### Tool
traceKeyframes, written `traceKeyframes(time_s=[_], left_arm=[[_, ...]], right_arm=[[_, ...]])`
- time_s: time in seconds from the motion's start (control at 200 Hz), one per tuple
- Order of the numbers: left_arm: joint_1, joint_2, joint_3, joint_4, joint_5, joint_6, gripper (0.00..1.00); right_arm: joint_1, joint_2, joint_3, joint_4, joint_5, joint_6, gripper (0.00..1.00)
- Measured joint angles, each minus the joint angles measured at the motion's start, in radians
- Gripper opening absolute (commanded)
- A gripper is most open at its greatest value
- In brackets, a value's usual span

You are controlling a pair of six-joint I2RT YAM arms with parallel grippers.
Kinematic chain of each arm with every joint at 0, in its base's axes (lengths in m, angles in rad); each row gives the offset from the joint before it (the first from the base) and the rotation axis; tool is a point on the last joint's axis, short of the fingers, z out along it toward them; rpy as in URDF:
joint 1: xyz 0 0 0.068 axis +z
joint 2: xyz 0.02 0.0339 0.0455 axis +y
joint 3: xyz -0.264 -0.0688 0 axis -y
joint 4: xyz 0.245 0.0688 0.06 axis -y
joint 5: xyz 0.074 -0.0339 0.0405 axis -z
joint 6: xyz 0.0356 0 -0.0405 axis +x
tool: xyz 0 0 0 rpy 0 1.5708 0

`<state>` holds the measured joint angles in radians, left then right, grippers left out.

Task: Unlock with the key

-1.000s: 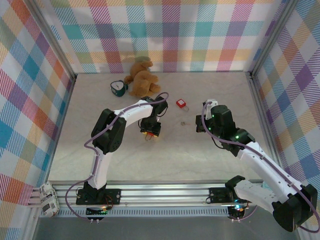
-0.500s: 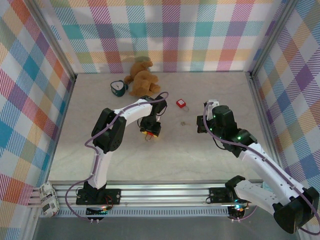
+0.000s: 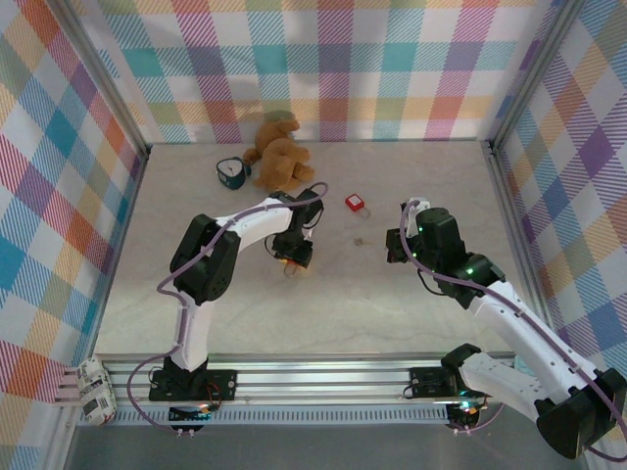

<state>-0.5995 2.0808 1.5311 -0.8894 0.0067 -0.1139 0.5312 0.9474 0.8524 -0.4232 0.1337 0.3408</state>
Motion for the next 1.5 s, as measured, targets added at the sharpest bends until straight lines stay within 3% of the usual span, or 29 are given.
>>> traceKeyframes(time_s=[0.455,0.76,1.065,1.495], left_arm=[[-0.055,-0.485,-0.494,0.515,-0.074,-0.005,0.38],[-0.259,-0.776,-0.838,0.904,-0.202,-0.008,0.37],[-0.409,-0.809,-0.925,1.152,-0.357,0.038,0.37],[-0.471,-0.816,-0.926,1.180,-0.412,0.078,0.36]], right_arm=[[0.000,0.050,0.029,0.047,-0.114,0.124,0.03],[0.009,0.048,0.029,0.103,-0.151,0.203,0.03],[0.087,0.056,0.028,0.178,-0.145,0.221,0.03],[0.223,0.096,0.028,0.216,-0.134,0.220,0.03]])
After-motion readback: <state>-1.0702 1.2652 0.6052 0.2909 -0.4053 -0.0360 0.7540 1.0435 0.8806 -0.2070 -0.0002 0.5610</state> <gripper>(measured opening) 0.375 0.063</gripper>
